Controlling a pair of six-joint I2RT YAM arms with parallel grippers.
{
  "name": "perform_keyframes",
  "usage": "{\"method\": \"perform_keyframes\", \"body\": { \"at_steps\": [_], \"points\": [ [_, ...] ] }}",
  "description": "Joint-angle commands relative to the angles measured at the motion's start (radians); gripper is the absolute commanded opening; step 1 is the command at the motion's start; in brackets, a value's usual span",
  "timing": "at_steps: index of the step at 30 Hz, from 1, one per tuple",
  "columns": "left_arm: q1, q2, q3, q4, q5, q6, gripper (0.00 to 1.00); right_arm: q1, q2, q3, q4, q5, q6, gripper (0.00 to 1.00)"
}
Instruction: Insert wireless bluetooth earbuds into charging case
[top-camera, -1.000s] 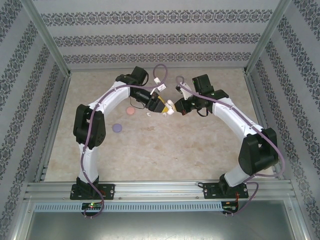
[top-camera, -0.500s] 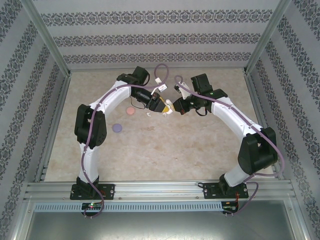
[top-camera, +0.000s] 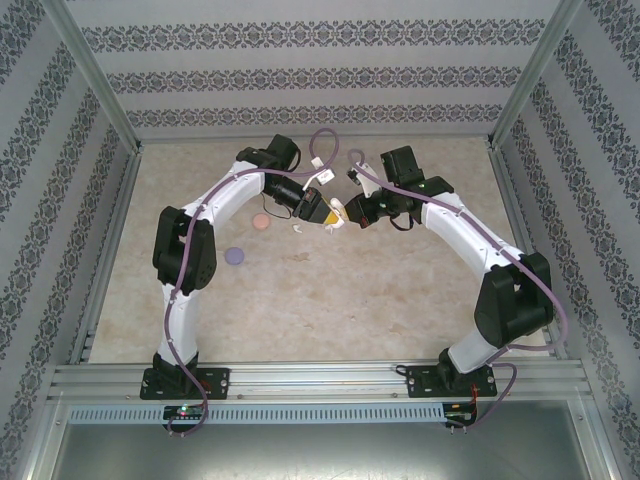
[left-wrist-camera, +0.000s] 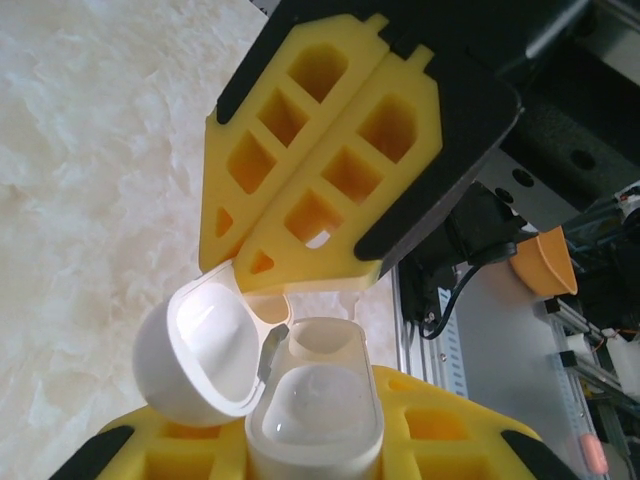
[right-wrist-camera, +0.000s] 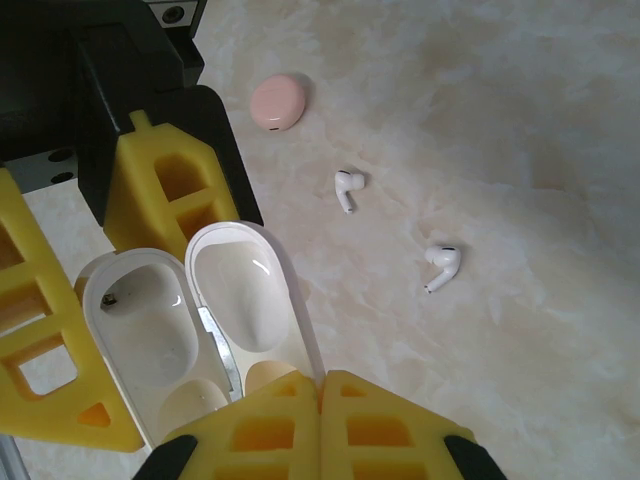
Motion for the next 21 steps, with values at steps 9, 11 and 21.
{"method": "perform_keyframes", "body": {
  "at_steps": [9, 11, 21],
  "points": [
    [0.004, -0.026, -0.016, 0.017, 0.052, 0.017, 0.0, -0.03, -0.055, 0.012, 0.037, 0.0, 0.07, 0.32],
    [0.024, -0.058, -0.06, 0.084, 0.052, -0.029, 0.0, -0.059, -0.095, -0.006, 0.049, -0.024, 0.098, 0.41],
    [0.124, -0.36, -0.438, 0.74, -0.144, -0.411, 0.0, -0.109, -0.283, -0.143, 0.088, 0.029, 0.314, 0.65]
  ]
}}
